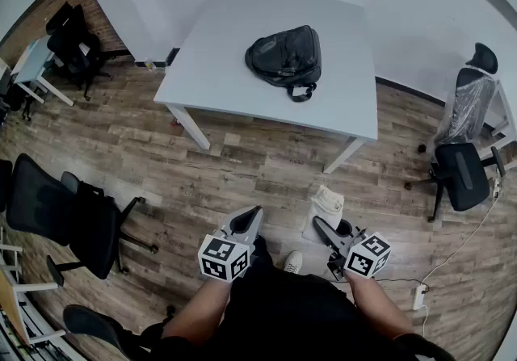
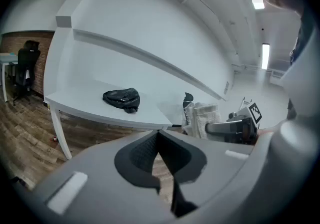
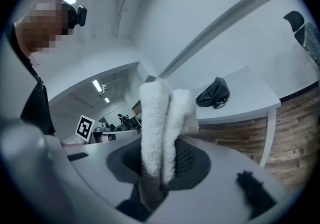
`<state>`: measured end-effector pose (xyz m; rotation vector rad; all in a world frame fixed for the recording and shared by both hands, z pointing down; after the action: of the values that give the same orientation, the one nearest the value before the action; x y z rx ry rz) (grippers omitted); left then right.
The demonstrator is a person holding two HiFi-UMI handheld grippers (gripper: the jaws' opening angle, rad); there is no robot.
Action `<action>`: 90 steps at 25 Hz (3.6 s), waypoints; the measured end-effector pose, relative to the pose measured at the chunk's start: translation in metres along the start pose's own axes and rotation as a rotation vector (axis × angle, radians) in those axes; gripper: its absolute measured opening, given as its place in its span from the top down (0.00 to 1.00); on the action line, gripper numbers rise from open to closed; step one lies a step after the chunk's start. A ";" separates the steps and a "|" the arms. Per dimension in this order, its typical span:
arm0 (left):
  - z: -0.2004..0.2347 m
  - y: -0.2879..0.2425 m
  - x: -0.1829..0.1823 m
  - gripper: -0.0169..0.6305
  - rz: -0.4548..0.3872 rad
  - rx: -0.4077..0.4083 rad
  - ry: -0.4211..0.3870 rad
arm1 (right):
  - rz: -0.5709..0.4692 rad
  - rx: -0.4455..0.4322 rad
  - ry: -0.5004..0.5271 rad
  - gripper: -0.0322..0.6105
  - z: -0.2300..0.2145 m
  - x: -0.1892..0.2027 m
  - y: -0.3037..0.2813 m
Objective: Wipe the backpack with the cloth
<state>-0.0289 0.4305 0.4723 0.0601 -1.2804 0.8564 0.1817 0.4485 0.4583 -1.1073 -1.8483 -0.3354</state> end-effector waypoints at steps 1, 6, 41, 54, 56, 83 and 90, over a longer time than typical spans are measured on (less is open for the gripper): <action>0.005 -0.004 -0.001 0.96 0.002 0.003 -0.001 | 0.000 0.002 -0.003 0.80 -0.003 0.000 -0.005; 0.028 -0.025 -0.017 0.96 -0.002 0.016 -0.001 | 0.005 0.000 -0.003 0.81 -0.017 -0.014 -0.036; 0.204 -0.085 -0.125 0.96 0.005 0.066 -0.047 | -0.046 0.067 0.042 0.80 -0.048 -0.117 -0.214; 0.202 -0.137 -0.132 0.96 0.032 0.087 -0.044 | -0.035 0.093 -0.004 0.81 -0.099 -0.119 -0.216; 0.203 -0.147 -0.140 0.96 0.033 0.075 -0.042 | -0.041 0.087 -0.007 0.81 -0.113 -0.128 -0.219; 0.190 -0.344 -0.252 0.96 0.006 -0.073 -0.060 | 0.024 -0.109 0.033 0.81 -0.301 -0.252 -0.256; 0.219 -0.342 -0.259 0.96 0.018 -0.110 -0.052 | 0.034 -0.145 0.103 0.81 -0.302 -0.271 -0.281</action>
<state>-0.0131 -0.0506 0.4641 -0.0169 -1.3768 0.8029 0.1739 -0.0446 0.4577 -1.1958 -1.7337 -0.5039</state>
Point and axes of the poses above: the fingertips, and each gripper's own axes: y backward along the fingers, z to its left, x out of its underside, the point moved 5 cm from there along y, backward along the fingers, and after that the axes turned 4 degrees about -x, right-handed, at the moved point
